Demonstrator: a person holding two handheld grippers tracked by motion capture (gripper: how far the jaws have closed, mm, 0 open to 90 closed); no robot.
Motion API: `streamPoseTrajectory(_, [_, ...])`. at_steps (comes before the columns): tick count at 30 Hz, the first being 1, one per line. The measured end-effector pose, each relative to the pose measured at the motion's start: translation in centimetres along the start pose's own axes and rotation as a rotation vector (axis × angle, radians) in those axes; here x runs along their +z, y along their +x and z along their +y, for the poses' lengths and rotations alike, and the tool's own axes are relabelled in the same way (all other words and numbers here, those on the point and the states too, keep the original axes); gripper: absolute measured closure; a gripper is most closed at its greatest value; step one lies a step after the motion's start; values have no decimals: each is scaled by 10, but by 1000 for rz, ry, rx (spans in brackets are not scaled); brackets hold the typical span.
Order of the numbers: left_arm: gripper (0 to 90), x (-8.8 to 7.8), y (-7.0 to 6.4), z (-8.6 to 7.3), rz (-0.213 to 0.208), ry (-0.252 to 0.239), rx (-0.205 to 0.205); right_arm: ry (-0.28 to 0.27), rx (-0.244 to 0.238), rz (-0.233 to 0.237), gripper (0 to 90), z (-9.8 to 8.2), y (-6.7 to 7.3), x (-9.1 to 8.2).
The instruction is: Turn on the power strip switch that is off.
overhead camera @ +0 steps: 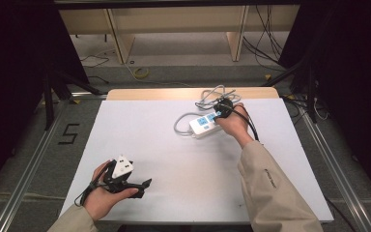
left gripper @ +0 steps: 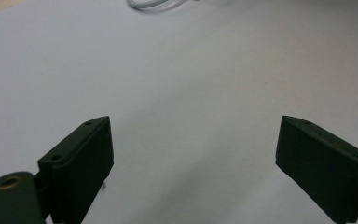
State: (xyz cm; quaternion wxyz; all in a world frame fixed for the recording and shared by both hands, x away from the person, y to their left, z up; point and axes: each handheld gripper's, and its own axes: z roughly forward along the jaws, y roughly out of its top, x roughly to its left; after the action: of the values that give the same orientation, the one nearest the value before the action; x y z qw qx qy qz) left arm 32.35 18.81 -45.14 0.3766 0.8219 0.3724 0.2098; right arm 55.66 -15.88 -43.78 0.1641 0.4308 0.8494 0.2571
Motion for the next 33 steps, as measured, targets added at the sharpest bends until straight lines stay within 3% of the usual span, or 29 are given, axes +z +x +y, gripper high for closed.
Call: streamPoseTrajectory(33, [107, 0, 0, 0, -1, -1, 0, 43, -2, -2, 900, 1, 0, 6])
